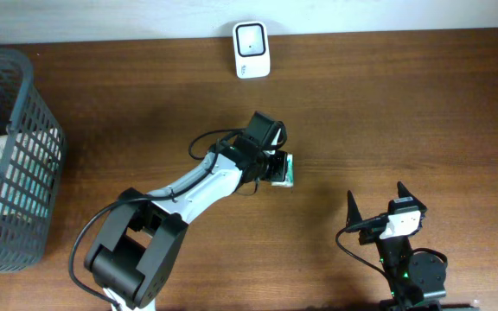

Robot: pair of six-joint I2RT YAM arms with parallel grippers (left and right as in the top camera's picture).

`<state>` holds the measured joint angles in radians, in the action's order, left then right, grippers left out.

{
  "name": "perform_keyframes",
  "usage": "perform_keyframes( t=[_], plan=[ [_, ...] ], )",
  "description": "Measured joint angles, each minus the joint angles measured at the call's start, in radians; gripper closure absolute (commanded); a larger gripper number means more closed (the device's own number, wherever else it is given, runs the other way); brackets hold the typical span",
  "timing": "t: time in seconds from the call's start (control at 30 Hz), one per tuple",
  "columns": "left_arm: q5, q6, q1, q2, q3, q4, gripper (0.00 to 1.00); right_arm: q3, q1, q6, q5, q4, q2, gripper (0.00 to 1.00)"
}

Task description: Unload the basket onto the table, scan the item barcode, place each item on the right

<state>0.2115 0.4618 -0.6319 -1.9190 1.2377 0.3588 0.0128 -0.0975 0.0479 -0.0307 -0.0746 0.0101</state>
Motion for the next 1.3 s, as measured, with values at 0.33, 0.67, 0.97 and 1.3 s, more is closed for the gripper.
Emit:
perform_keyframes(
  t=[0.33,0.67,0.97,1.3],
  plan=[
    [-0.060,-0.089,0.255,0.066,0.356,0.468,0.01,0.000,0.000,0.001,0.000,0.000,0.000,0.02],
    [-0.326,-0.138,0.906,0.187,0.874,0.740,0.01,0.000,0.000,0.000,0.000,0.000,0.000,0.02],
    [-0.440,-0.016,1.085,0.032,0.874,0.846,0.01,0.000,0.000,0.000,0.000,0.000,0.000,0.02],
    [-0.535,0.127,1.109,-0.251,0.887,0.853,0.00,0.000,0.000,0.001,0.000,0.000,0.000,0.02]
  ],
)
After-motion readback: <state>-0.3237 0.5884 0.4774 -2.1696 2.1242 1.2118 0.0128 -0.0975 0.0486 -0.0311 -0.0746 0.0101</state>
